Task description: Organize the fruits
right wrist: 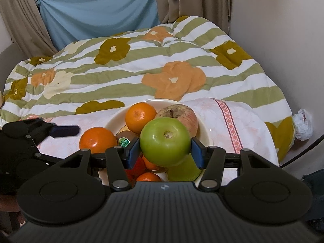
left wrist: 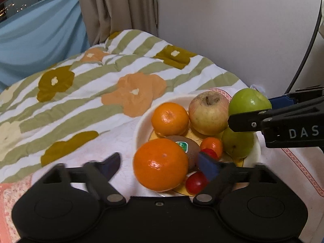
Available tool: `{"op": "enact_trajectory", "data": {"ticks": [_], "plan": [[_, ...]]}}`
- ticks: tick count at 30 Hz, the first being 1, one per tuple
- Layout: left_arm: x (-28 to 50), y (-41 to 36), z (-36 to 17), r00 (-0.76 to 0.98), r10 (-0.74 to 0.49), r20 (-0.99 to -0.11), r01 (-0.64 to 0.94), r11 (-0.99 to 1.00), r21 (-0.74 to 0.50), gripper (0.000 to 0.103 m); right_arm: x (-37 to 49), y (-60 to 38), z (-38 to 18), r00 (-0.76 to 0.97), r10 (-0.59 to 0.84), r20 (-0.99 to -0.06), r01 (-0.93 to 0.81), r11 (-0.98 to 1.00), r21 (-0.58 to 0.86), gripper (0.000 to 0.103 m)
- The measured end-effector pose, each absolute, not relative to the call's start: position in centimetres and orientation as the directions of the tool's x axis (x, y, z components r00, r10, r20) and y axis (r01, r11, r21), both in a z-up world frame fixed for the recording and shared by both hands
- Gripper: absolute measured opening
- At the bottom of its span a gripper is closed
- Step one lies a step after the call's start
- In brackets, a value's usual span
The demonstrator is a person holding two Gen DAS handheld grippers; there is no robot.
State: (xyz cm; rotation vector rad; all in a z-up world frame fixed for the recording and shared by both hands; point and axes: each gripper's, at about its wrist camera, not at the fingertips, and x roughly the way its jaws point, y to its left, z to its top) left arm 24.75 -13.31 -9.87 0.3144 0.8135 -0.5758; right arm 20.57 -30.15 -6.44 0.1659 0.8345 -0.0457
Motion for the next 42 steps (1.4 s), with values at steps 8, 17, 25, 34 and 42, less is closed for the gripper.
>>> {"op": "enact_trajectory", "data": {"ticks": [8,17,25,34,42], "plan": [[23.4,-11.0,-9.1,0.568,-0.318,-0.759,0.559,0.826,0.071,0.093,21.3,-29.1,-6.5,0.672,0.039,-0.740,0.082,0.989,0.126,0.068],[22.5,-8.9,-8.7,0.592,-0.278,-0.757,0.504,0.860,0.078,0.093,23.3,-27.0,-7.5,0.674,0.051,-0.737,0.024,0.996,0.090,0.068],[21.9,-7.6,-9.1,0.589,-0.251,-0.768,0.466,0.882,0.069,0.093,23.9,-25.4,-9.0,0.673,0.051,-0.738,-0.002,0.998,0.068,0.069],[20.6,-7.8,-8.3,0.620,-0.222,-0.752,0.433,0.897,0.092,0.093,22.3,-25.2,-7.9,0.719,0.031,-0.694,-0.041,0.999,0.002,0.077],[17.6,-9.2,-5.6,0.700,-0.140,-0.700,0.311,0.942,0.123,0.093,19.6,-27.3,-5.3,0.740,0.092,-0.666,-0.113,0.994,0.013,0.077]]}}
